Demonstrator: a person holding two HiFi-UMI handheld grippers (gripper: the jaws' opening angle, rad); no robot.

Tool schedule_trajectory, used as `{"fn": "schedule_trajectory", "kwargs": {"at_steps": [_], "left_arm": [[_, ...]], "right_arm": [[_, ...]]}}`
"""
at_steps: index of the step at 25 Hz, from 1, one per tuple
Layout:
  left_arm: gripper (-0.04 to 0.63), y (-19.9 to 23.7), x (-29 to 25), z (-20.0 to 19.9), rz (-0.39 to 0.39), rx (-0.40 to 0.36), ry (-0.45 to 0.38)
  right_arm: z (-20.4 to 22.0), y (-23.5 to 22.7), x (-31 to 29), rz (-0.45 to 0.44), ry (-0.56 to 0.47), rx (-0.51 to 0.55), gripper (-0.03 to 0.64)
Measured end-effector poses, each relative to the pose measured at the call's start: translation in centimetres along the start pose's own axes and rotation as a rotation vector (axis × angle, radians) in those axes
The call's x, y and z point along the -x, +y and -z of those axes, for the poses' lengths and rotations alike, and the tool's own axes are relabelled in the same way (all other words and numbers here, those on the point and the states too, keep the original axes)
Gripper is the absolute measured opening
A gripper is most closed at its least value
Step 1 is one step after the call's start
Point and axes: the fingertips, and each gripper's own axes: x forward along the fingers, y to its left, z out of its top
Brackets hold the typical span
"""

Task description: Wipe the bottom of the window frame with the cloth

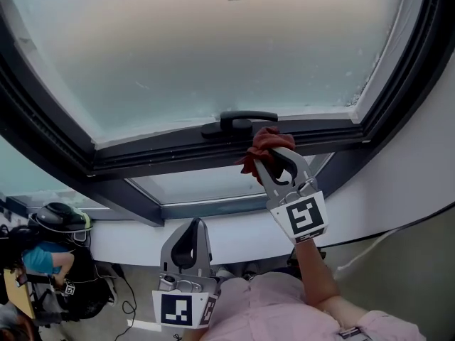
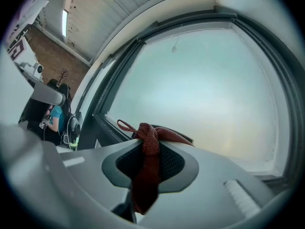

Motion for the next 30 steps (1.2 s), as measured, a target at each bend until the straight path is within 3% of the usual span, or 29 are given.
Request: {"fn": "schedule_trajectory", "kwargs": {"at_steps": [4, 7, 20, 30], "left_arm": [[-0.006, 2.6, 1.8, -0.1, -0.039, 0.008, 0.005], [-0.006, 4.6, 2.9, -0.7, -0.047, 0.009, -0.002], [-0.006, 10.9, 4.2, -1.8, 0.028, 0.036, -0.014], [-0.006, 13.5, 4.0, -1.3, 0.048, 0.052, -0.004]], "right_arm": [[1.3, 3.3, -2.5, -0.035, 0.077, -0.01, 0.08], [2.5, 4.6, -3.8, -0.007, 0.136, 0.012, 0.081], [2.7, 4.5, -4.4, 0.141, 0.188, 0.012, 0.081], [2.7, 4.5, -4.5, 0.176, 0.212, 0.054, 0.081]]}}
